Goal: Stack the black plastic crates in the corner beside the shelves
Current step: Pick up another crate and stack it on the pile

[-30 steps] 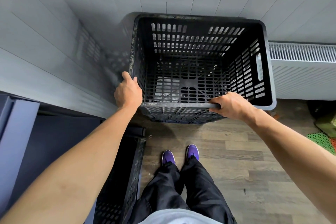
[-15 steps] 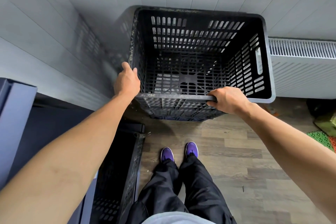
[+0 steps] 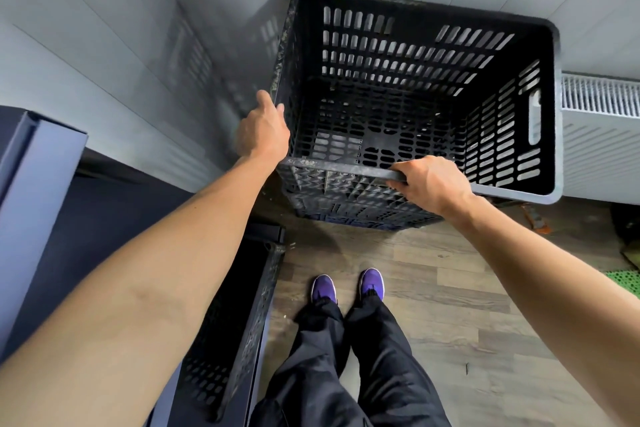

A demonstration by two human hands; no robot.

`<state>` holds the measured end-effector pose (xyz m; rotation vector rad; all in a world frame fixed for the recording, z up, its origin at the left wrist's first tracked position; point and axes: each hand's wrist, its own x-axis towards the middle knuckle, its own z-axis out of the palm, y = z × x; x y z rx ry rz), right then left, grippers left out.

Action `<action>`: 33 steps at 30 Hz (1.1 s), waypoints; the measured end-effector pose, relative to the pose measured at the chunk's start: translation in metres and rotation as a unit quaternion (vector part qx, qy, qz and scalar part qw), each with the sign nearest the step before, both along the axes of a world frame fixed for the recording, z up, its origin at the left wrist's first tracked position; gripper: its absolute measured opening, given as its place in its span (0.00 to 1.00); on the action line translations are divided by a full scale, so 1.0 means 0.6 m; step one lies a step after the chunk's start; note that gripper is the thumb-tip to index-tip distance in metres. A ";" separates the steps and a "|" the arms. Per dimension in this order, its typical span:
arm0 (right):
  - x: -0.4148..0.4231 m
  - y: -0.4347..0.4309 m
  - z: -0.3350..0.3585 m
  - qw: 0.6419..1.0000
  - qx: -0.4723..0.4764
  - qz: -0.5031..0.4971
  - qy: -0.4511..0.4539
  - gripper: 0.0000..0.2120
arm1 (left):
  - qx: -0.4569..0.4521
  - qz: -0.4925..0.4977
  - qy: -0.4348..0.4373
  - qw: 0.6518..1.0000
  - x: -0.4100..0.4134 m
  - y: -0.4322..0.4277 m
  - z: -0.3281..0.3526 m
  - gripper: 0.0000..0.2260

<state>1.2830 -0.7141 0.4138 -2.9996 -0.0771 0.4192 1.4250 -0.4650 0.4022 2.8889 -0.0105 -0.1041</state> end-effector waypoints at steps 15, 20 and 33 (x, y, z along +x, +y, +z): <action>-0.013 -0.007 0.017 1.000 0.001 0.006 0.004 0.11 | -0.074 0.028 0.026 0.997 -0.022 0.005 0.013 0.09; -0.022 -0.012 0.019 1.000 -0.005 0.014 0.011 0.10 | -0.074 0.012 0.012 0.997 -0.045 0.012 0.017 0.08; -0.016 0.000 0.004 1.000 0.002 0.011 0.000 0.11 | -0.061 0.010 0.007 0.998 -0.044 0.023 -0.003 0.11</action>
